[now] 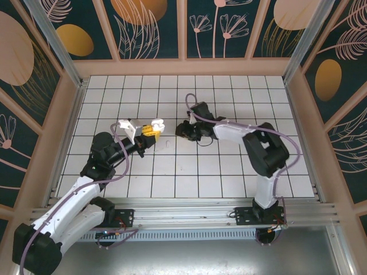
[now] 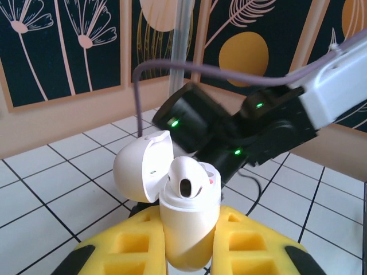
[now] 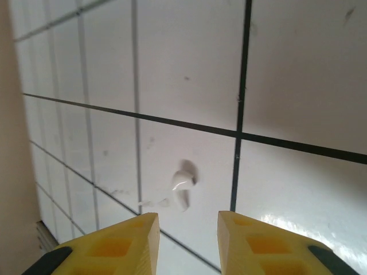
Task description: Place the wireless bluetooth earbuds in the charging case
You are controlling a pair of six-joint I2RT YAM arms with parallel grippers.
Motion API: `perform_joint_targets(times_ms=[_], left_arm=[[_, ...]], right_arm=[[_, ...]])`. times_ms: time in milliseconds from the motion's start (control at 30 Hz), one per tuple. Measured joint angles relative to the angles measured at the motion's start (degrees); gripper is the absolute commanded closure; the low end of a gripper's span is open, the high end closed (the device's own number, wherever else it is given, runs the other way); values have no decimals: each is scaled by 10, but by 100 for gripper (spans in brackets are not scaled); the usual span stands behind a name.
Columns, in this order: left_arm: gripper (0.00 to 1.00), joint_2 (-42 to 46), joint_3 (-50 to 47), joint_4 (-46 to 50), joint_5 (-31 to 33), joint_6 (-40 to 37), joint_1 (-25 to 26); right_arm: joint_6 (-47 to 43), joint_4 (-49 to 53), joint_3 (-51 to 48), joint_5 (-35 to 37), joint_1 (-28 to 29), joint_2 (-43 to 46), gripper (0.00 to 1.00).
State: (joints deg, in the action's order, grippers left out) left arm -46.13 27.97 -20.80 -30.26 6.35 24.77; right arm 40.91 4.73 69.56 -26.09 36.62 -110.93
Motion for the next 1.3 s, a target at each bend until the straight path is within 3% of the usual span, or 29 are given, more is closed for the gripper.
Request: perform_joint_targets(times_ms=[333, 867, 1300], left_arm=[[100, 34, 0, 34, 12, -18, 0], [100, 36, 0, 46, 12, -23, 0], [100, 42, 0, 48, 12, -23, 0]], right_arm=[[-1, 60, 125, 4, 45, -86, 69], [-16, 173, 186, 92, 80, -115, 68], [-16, 204, 210, 128, 87, -133, 68]])
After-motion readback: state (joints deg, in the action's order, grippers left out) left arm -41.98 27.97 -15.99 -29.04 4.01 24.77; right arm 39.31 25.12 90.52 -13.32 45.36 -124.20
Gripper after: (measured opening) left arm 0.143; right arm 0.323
